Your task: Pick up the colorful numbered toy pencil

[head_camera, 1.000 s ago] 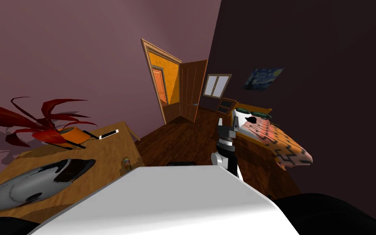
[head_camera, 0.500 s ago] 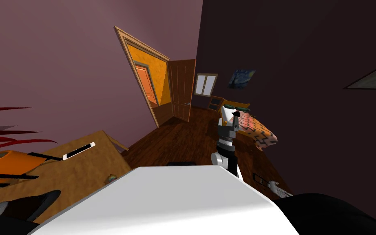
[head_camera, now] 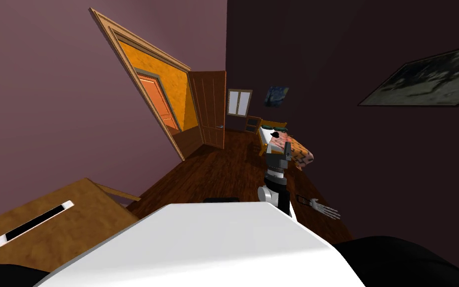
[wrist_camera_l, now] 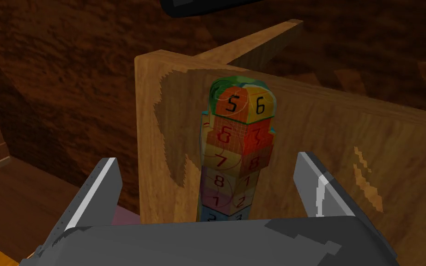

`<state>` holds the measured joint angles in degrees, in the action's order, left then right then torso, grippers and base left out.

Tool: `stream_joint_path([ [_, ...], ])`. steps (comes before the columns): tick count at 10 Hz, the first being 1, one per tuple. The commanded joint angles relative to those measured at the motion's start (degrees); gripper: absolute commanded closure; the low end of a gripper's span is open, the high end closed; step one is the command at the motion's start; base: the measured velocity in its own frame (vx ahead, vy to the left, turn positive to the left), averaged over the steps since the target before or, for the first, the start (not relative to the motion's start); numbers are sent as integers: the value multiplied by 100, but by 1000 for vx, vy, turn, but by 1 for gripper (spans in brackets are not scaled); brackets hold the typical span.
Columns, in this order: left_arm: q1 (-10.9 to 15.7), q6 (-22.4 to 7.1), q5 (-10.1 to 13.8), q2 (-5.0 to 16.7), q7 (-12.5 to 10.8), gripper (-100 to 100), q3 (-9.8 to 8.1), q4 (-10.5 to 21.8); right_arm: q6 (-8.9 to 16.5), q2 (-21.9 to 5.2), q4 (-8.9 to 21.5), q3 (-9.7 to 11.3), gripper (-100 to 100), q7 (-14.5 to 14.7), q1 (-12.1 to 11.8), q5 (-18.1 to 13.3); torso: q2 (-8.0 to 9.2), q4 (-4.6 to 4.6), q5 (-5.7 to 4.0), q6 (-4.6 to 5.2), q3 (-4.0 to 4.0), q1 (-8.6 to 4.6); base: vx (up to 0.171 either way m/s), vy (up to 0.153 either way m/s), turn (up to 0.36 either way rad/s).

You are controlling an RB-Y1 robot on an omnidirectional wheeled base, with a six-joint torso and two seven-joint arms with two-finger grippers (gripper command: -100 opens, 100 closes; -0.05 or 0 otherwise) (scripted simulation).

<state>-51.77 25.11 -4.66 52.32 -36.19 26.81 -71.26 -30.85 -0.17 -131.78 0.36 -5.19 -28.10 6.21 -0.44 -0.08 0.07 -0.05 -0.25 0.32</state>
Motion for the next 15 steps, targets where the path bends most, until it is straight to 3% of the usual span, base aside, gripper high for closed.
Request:
stream_joint_path([
  [1,-19,-135,24,156,-139,-100,127,148,0,0,0,0,0,0,0,0,0,0,0,0,0,0,50,102,-282],
  [3,15,-195,31,216,-210,-100,212,256,0,0,0,0,0,0,0,0,8,1,0,0,4,-3,18,67,-213],
  [5,126,-360,47,347,-386,-100,445,528,0,0,0,0,0,0,0,0,11,2,-4,0,6,-16,24,71,-287],
  [6,123,-284,46,332,-357,-100,395,490,0,0,0,0,0,0,0,0,10,2,-2,-4,5,-7,9,47,-47],
  [7,125,-296,47,339,-369,0,401,502,0,0,0,0,0,0,-1,0,13,3,-3,-9,7,-22,2,9,6],
  [8,246,-340,25,130,-280,-100,435,642,0,1,0,0,0,0,-1,0,17,3,-6,-9,9,-36,1,26,-34],
  [11,426,-407,-6,-183,-147,-100,486,854,0,1,0,0,0,0,-1,0,20,4,-7,-10,12,-42,-4,10,-24],
  [12,372,-364,1,-103,-169,-100,458,842,0,1,0,1,0,0,-1,0,26,12,23,-12,19,-29,0,0,0],
  [13,378,-362,0,-112,-159,100,459,856,0,1,0,0,0,0,-1,0,30,14,28,-13,21,-18,0,0,0],
  [15,377,-363,2,-112,-162,100,458,855,0,1,0,0,0,0,-1,0,30,14,30,-10,21,-15,0,0,0],
])
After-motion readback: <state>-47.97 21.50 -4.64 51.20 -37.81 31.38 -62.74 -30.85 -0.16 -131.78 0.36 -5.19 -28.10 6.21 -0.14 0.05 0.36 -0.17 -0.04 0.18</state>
